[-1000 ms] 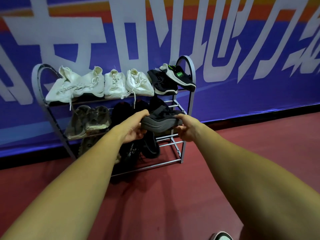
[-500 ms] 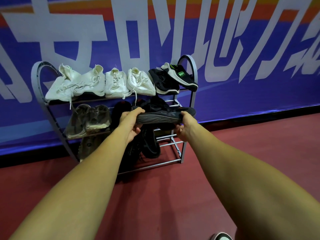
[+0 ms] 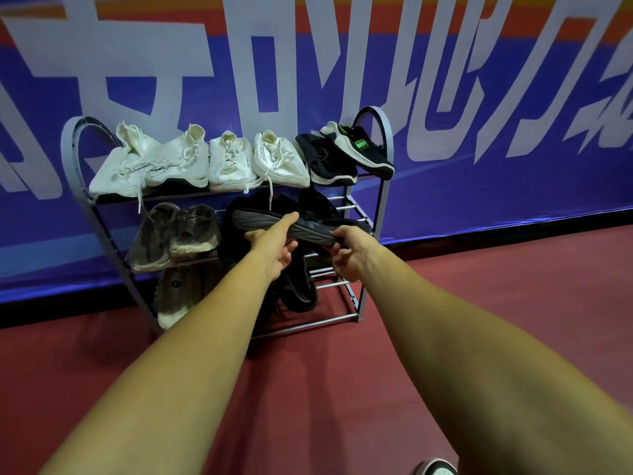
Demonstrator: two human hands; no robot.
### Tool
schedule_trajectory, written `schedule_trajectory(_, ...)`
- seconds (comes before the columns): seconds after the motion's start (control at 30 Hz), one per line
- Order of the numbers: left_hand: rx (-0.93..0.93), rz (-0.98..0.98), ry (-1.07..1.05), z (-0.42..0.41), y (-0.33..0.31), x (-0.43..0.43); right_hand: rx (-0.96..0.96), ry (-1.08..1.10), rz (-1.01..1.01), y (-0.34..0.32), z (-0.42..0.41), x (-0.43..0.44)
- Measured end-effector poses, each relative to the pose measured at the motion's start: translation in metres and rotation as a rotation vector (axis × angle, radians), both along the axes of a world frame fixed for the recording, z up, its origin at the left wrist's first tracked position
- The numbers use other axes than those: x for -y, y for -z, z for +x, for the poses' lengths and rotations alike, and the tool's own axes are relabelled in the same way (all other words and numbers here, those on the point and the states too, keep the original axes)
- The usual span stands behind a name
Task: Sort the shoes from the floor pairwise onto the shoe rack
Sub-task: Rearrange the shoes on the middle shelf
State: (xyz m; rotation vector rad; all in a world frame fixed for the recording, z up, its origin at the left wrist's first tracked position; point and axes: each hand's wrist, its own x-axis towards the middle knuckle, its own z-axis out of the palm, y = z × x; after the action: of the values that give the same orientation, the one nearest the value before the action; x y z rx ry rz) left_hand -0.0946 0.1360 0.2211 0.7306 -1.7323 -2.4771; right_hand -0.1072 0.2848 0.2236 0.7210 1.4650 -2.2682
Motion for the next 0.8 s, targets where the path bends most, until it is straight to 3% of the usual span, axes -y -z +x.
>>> schedule_trajectory(0.13, -0.069, -0.043, -0.153, -0.001, -0.001, 0.001, -0.011, 0.009, -0.038, -0.004, 0.008, -0.002)
schedule_trajectory(0.3, -0.04, -0.029, -0.124, 0.001, -0.003, 0.006, -0.074, 0.175, 0.042, -0.005, 0.012, -0.01)
schedule_trajectory(0.47, -0.032, -0.076, -0.114, -0.002, 0.0, 0.012, -0.053, 0.014, 0.221, -0.007, 0.013, -0.02)
schedule_trajectory(0.73, -0.031, -0.145, 0.081, 0.003, 0.002, 0.002, -0.044, -0.24, 0.384, -0.005, 0.016, -0.031)
schedule_trajectory(0.8, -0.058, -0.153, 0.036, 0.0, 0.005, 0.001, -0.085, -0.289, 0.452, -0.007, 0.014, -0.035)
